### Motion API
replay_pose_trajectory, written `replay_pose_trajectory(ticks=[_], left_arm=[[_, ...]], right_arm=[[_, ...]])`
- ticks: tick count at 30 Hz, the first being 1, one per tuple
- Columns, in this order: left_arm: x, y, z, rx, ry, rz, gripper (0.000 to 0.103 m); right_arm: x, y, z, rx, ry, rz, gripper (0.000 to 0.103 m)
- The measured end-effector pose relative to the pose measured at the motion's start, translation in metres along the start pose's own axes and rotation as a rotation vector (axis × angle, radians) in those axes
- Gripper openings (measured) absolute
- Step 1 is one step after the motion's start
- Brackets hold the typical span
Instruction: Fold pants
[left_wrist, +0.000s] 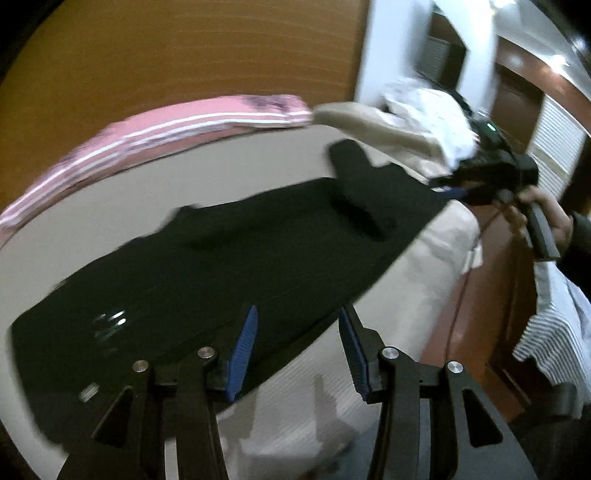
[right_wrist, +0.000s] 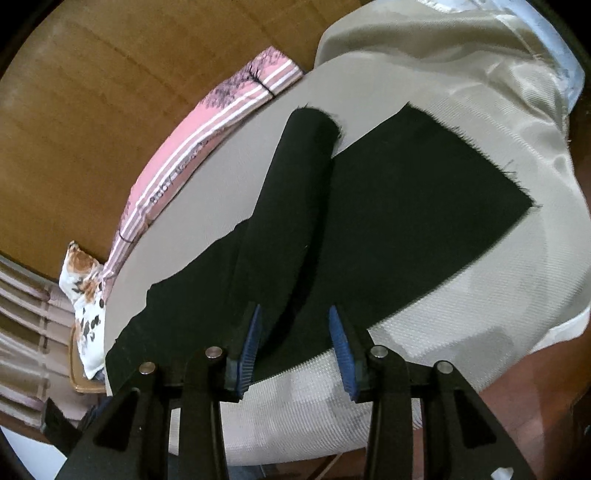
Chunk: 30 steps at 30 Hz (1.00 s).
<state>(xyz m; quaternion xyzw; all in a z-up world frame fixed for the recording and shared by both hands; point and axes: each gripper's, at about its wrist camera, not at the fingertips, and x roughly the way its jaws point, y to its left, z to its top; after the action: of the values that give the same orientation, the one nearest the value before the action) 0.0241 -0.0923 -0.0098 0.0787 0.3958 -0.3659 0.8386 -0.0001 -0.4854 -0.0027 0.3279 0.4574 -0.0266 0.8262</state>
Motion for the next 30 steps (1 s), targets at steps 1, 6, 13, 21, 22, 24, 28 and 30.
replay_pose_trajectory(ticks=[1, 6, 13, 21, 22, 24, 28, 30], left_arm=[[0.017, -0.010, 0.009, 0.019, 0.018, -0.031, 0.047], [0.062, -0.045, 0.033, 0.082, 0.054, -0.094, 0.047], [0.108, -0.068, 0.047, 0.136, 0.103, -0.093, 0.045], [0.144, -0.084, 0.053, 0.188, 0.146, -0.068, 0.037], [0.149, -0.085, 0.053, 0.191, 0.155, -0.065, 0.034], [0.155, -0.086, 0.052, 0.202, 0.165, -0.056, 0.031], [0.163, -0.091, 0.053, 0.220, 0.160, -0.042, 0.013], [0.165, -0.091, 0.054, 0.217, 0.160, -0.035, 0.009]], right_arm=[[0.004, 0.000, 0.002, -0.004, 0.006, -0.001, 0.037], [0.018, -0.001, 0.022, -0.011, 0.039, 0.022, 0.036], [0.027, -0.006, 0.053, -0.018, 0.037, 0.021, 0.036], [0.045, -0.022, 0.069, 0.002, 0.053, 0.027, 0.036], [0.047, -0.023, 0.070, 0.004, 0.054, 0.029, 0.036], [0.053, -0.027, 0.074, 0.010, 0.060, 0.030, 0.036], [0.064, -0.035, 0.084, 0.033, 0.059, 0.031, 0.036], [0.069, -0.040, 0.093, 0.054, 0.050, 0.040, 0.036]])
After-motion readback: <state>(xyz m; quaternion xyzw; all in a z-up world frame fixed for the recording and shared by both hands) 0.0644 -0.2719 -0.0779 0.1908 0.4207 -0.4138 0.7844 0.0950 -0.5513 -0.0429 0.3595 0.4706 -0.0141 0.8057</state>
